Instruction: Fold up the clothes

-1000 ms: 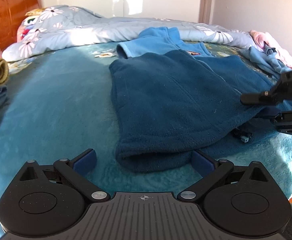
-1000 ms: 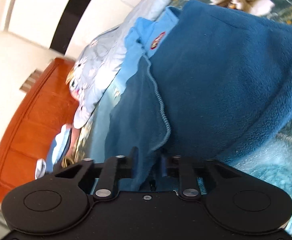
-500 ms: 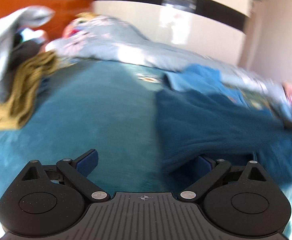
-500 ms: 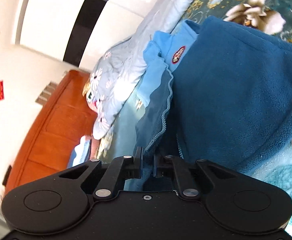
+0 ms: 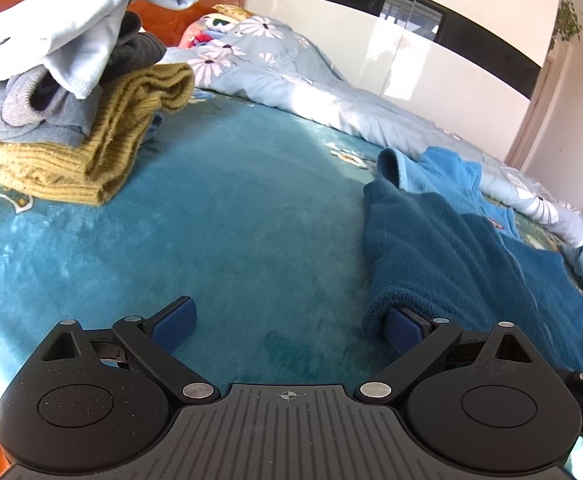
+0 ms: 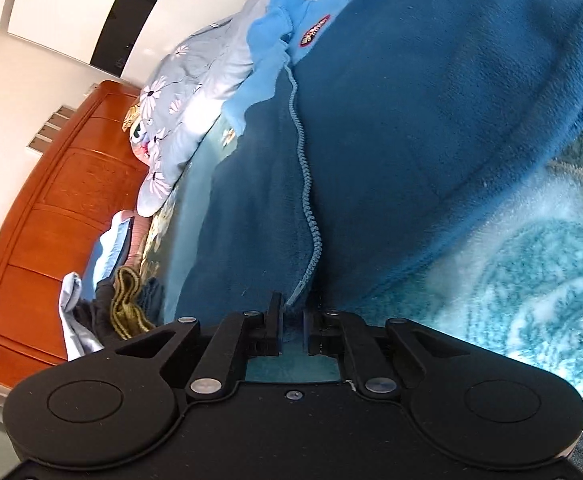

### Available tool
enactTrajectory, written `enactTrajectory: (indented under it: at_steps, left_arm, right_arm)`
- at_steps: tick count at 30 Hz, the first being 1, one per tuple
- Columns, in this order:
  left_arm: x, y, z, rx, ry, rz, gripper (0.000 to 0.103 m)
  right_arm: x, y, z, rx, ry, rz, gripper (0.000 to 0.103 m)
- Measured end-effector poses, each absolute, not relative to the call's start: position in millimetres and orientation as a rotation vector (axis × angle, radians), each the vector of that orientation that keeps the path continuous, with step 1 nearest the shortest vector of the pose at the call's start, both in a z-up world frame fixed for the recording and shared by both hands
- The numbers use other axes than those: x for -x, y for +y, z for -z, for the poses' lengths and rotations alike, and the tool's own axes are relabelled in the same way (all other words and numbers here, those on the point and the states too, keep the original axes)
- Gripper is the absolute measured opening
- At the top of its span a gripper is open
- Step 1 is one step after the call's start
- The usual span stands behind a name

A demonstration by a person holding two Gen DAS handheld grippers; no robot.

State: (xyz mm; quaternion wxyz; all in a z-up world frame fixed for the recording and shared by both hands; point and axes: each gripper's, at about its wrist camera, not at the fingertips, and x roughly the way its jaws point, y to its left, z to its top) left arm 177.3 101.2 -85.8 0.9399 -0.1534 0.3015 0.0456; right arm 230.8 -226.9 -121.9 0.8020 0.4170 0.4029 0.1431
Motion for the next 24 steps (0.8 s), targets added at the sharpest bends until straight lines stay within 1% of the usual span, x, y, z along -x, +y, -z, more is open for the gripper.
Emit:
enactTrajectory:
  at_steps: [5,8,9,12,14,15,17,19,24]
  left_arm:
    - [-169.6,103.4,81.3,0.333,0.624,-0.077,0.099]
    - [-161.9,107.3,79.2,0.338,0.627,-0.073,0.100]
    - [-158.4,109.9,78.1,0.345,0.628,-0.071,0.100]
    - [-148.8,116.8,71.2,0.381,0.617,-0.044,0.101]
    - [-146.4,118.7,66.1,0.423,0.607,0.004,0.102]
    - [-147.9,118.7,64.0,0.445,0.605,0.031,0.102]
    - [-155.0,114.6,63.0,0.485,0.618,0.080,0.102]
    - [-165.4,106.2,66.0,0.513,0.644,0.116,0.102]
    - [-187.8,85.8,79.4,0.560,0.709,0.155,0.102]
  right_arm:
    - [-226.1,-232.1,120.2,-0.873,0.869,-0.306,0.008]
    - [-219.6,-243.9,110.8,-0.824,0.856,-0.313,0.010]
    - [-215.5,-248.7,105.8,-0.790,0.846,-0.307,0.018]
    - [-198.5,-269.6,90.8,-0.686,0.795,-0.268,0.021]
    - [-184.2,-290.2,82.9,-0.656,0.738,-0.222,0.027]
    - [-177.1,-302.4,80.3,-0.654,0.702,-0.172,0.033]
    - [-163.8,-326.1,75.9,-0.653,0.634,-0.075,0.039]
    - [-156.2,-346.6,75.7,-0.665,0.590,0.021,0.050]
    - [-163.8,-373.8,94.1,-0.744,0.585,0.064,0.055]
